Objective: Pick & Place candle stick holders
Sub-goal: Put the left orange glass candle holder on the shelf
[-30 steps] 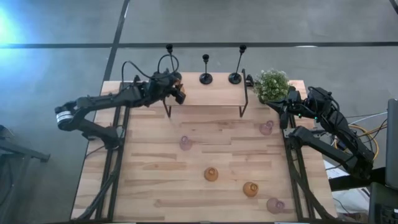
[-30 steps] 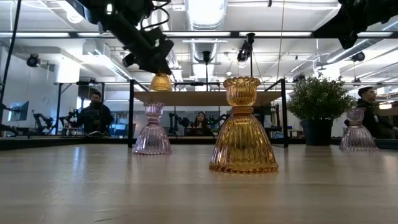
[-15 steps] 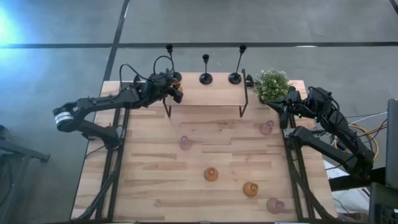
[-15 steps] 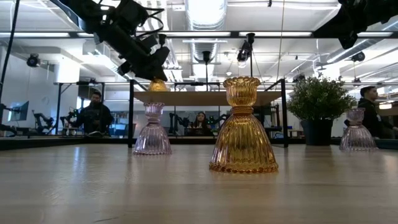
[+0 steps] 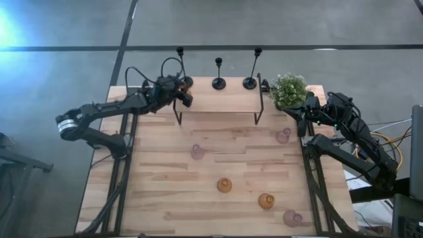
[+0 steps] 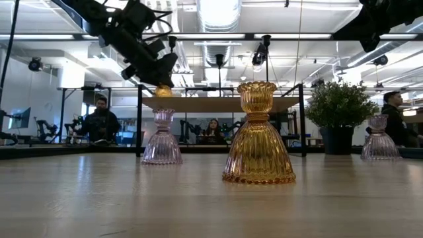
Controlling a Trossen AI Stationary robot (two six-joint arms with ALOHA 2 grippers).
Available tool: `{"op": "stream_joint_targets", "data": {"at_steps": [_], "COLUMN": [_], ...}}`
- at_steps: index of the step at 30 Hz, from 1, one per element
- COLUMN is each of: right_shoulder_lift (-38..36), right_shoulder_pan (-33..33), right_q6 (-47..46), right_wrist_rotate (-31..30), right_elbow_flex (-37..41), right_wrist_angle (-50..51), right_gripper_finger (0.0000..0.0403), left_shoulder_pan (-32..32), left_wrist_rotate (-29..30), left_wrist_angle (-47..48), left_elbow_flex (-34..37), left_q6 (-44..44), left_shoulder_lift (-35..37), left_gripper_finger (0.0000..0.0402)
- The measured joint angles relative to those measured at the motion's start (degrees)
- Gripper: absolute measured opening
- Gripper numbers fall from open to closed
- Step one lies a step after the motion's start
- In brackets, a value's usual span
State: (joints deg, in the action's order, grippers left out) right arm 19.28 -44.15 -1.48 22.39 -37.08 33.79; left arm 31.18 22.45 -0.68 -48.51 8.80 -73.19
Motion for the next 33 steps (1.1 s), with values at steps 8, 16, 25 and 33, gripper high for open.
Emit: {"op": "stream_joint_targets", "data": {"at_steps": [8, 16, 25, 33], "right_shoulder_lift": [0.0, 0.0, 0.0, 0.0], "right_shoulder_pan": [0.0, 0.0, 0.0, 0.0], "right_q6": [0.0, 0.0, 0.0, 0.0], "right_wrist_rotate": [0.0, 0.0, 0.0, 0.0], "right_elbow_flex": [0.0, 0.0, 0.0, 0.0], "right_wrist_angle": [0.0, 0.0, 0.0, 0.0], "right_gripper_finger": [0.0008, 0.0008, 0.0008, 0.0008], "left_shoulder_pan": [1.3, 1.5, 1.5, 1.5], "left_wrist_rotate": [-3.0, -4.0, -4.3, -4.9], "left_wrist_angle": [-1.0, -1.3, -1.4, -1.5], "left_elbow_flex": [0.1, 0.1, 0.1, 0.1], "left_q6": [-0.2, -0.5, -3.1, -3.1], "left_shoulder_lift": [-0.1, -0.1, -0.1, -0.1], "left_gripper_finger": [0.0128, 0.0128, 0.0174, 0.0180]}}
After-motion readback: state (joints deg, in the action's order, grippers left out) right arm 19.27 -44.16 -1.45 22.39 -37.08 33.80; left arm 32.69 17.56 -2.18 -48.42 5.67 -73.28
